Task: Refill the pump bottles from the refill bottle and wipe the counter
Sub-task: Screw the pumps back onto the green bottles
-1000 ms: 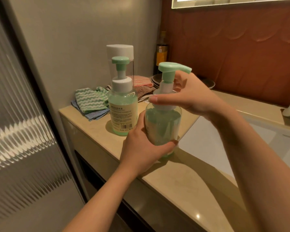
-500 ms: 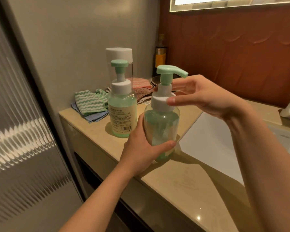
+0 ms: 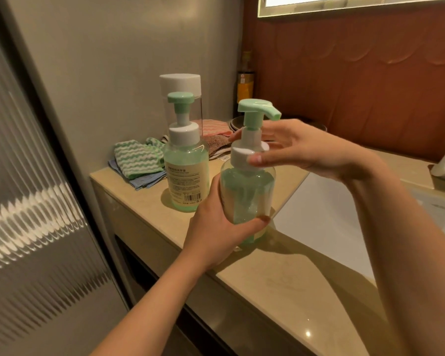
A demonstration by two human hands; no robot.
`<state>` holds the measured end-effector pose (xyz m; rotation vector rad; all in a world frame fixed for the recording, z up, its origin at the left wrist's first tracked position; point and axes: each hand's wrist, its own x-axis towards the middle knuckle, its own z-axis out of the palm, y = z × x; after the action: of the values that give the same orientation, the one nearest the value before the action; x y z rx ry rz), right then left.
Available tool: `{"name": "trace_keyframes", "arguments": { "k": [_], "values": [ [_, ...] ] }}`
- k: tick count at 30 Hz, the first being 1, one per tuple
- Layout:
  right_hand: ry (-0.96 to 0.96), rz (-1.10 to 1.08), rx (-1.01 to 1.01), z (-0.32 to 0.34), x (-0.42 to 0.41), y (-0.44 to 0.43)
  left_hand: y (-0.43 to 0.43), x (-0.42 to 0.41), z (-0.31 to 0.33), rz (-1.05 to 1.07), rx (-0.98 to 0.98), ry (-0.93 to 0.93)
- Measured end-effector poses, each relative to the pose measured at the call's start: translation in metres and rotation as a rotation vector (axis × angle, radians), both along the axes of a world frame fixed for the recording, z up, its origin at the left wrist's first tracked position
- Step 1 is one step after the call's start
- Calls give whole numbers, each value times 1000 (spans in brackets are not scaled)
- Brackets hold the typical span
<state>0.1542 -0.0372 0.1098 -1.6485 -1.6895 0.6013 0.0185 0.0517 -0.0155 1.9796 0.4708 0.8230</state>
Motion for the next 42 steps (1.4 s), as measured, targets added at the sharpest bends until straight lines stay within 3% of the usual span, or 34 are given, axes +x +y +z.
{"name": "trace_keyframes", "arguments": {
  "k": [4,13,20,32,37,42],
  "values": [
    [63,77,-74,-2,-1,-4,-2,0,-1,28,23,11],
    [-127,-59,54,3,-8,0,-6,-2,0,101,62,38],
    [-256,-155,21,6,-12,2,-7,-4,2,191,148,67],
    [-247,-283,15,-4,-29,-1,-7,-4,5,181,177,61],
    [-262,-360,26,-15,-49,-7,-5,-6,0,205,164,-200],
    [-50,-465,67,-39,-57,-12,-5,-8,0,397,-22,-528]
  ]
}}
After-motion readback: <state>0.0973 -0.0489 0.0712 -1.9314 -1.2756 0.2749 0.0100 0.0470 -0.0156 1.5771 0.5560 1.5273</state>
